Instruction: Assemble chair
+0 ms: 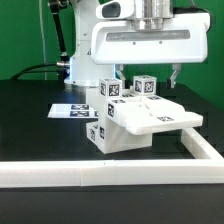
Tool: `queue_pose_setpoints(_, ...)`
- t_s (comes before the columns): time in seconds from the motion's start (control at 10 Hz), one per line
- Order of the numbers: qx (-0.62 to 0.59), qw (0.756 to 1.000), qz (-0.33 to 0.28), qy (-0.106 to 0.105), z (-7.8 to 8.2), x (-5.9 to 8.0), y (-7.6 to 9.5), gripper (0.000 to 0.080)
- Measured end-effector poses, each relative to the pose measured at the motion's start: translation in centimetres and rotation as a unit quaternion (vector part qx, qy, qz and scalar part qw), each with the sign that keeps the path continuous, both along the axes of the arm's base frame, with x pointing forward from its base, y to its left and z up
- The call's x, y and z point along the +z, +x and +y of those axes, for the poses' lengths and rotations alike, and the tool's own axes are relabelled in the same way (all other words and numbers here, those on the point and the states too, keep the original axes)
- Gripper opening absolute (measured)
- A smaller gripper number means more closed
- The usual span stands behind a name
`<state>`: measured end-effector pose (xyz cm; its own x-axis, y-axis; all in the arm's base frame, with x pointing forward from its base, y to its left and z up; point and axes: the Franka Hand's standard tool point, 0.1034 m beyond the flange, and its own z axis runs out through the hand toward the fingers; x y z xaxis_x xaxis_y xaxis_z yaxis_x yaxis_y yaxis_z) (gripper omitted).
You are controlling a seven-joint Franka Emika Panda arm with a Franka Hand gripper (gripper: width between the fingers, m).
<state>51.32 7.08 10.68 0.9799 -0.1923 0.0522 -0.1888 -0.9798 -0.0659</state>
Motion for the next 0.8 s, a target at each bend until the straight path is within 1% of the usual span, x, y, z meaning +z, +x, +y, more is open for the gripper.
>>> queue_pose_setpoints(0.2, 0.073, 0.997, -0.004, -0.006, -0.04, 0.0, 0.01, 0.0649)
queue_pose_setpoints(0.4, 0.118, 0.993, -0.006, -0.009, -0.21, -0.02, 0.02, 0.0649)
queue_pose_setpoints(0.5, 0.166, 0.986, -0.009, -0.012, -0.28, -0.01, 0.03, 0.0649)
queue_pose_setpoints(0.6, 0.18, 0.984, -0.009, -0.014, -0.26, -0.02, 0.03, 0.0649)
queue_pose_setpoints(0.7, 0.172, 0.985, -0.008, -0.014, -0.24, -0.06, 0.02, 0.0527)
queue_pose_setpoints(0.8, 0.171, 0.985, -0.008, -0.014, -0.29, -0.07, 0.02, 0.0527)
